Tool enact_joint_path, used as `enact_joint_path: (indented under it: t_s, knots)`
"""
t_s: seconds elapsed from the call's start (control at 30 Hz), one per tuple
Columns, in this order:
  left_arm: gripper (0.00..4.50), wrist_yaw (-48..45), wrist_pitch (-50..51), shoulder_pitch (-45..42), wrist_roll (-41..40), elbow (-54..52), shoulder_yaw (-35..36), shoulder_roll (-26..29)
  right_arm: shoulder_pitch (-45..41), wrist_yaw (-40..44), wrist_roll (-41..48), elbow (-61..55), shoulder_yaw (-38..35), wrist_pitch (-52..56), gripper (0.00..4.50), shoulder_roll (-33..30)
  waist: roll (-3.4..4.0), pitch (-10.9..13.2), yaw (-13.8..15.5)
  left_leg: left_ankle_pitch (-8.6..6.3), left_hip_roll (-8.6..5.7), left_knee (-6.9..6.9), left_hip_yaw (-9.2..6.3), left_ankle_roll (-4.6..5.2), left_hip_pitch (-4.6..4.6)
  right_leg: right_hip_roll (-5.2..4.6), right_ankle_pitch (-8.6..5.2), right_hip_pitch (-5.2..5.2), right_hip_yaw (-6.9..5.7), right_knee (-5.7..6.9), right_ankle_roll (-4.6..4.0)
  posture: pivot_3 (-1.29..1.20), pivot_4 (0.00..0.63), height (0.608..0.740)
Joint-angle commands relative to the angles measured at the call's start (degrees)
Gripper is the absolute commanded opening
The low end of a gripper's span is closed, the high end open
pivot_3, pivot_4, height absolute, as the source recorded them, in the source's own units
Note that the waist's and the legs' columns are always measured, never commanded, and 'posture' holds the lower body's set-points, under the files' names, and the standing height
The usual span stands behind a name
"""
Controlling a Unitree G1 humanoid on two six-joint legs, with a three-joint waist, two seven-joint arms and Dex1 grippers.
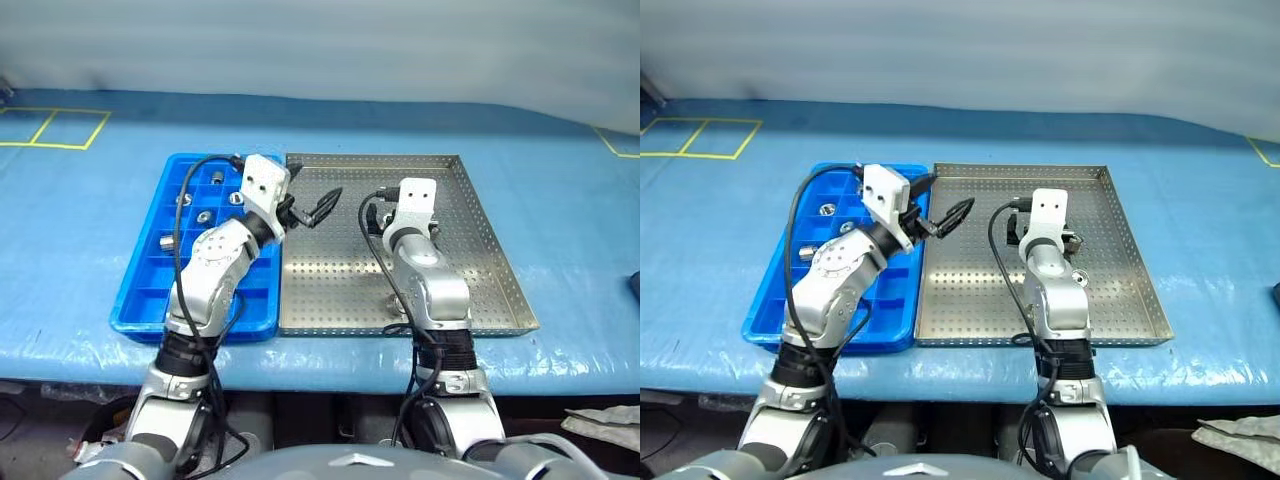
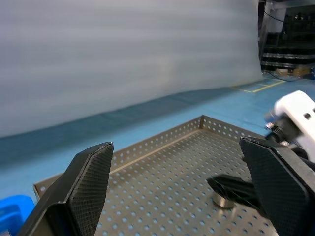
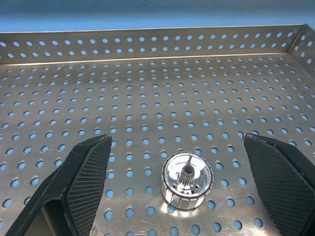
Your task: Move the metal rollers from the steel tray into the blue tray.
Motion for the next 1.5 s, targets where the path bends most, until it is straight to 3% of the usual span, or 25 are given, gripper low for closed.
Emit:
enact_joint_path:
  t_s: [0.03,0.3,0.67,0.77,0.97,1.0,1.17,1.5]
  knots:
    - [4.47,-1.1,4.2,2.1,-1.7,-6.3,-1.3,2.3,-3.0,-0.2,0.2,3.1,-1.5,-3.0,4.50,-1.0,0.01,0.0,0.0,0.00,0.00,0.01,0.00,0.00,-0.01,-0.01,-0.01,0.00,0.00,0.00,-0.01,0.14,0.150,0.740]
    - [4.47,-4.7,10.0,8.3,-1.1,-11.5,-7.5,11.2,-8.0,-1.1,2.1,14.6,-6.0,-7.3,4.50,-2.3,0.05,0.0,0.0,0.00,0.02,-0.07,0.01,0.00,0.03,0.02,-0.02,-0.02,0.01,0.01,-0.04,0.16,0.150,0.740]
    - [4.47,-3.7,15.3,11.9,-4.5,-15.9,-8.1,10.8,-11.0,0.4,3.1,24.6,-6.3,-10.7,4.50,-3.3,0.10,0.0,0.2,0.00,0.02,-0.10,0.01,0.00,0.04,0.02,-0.04,-0.03,0.03,-0.01,-0.07,0.18,0.150,0.740]
    - [4.50,-3.7,16.0,12.2,-4.6,-16.4,-8.7,11.0,-10.8,0.4,3.0,25.0,-5.9,-10.7,3.87,-2.9,0.13,0.1,0.3,0.00,0.02,-0.10,0.01,0.00,0.03,0.02,-0.04,-0.03,0.03,-0.02,-0.07,0.19,0.150,0.740]
    - [4.50,-3.2,16.3,12.2,-4.4,-16.5,-9.2,11.2,-9.2,0.5,3.5,23.1,-5.7,-9.7,1.87,-2.3,0.14,0.1,0.5,0.00,0.02,-0.10,0.01,0.00,0.04,0.02,-0.06,-0.04,0.03,-0.02,-0.10,0.19,0.150,0.740]
    - [4.50,-3.1,16.3,12.2,-4.4,-16.5,-9.2,11.2,-8.8,0.5,3.7,22.3,-5.7,-9.2,1.70,-2.2,0.14,0.1,0.5,0.00,0.02,-0.10,0.01,0.00,0.04,0.02,-0.06,-0.04,0.03,-0.02,-0.10,0.19,0.150,0.740]
    - [4.50,-2.2,14.2,13.1,-4.4,-16.1,-8.2,9.7,-7.5,0.4,1.9,15.5,-2.6,-6.4,1.72,-2.6,0.18,0.1,0.6,0.00,0.02,-0.13,0.01,0.00,0.02,0.01,-0.07,-0.04,0.03,-0.05,-0.11,0.18,0.150,0.740]
    - [4.50,9.1,5.4,13.9,-1.1,-14.5,2.6,3.2,-11.0,8.3,2.0,2.4,5.9,-2.0,1.72,-3.0,0.22,0.1,1.2,0.00,0.04,-0.18,-0.05,0.00,0.01,0.06,-0.05,-0.10,-0.01,-0.01,-0.08,0.29,0.150,0.740]
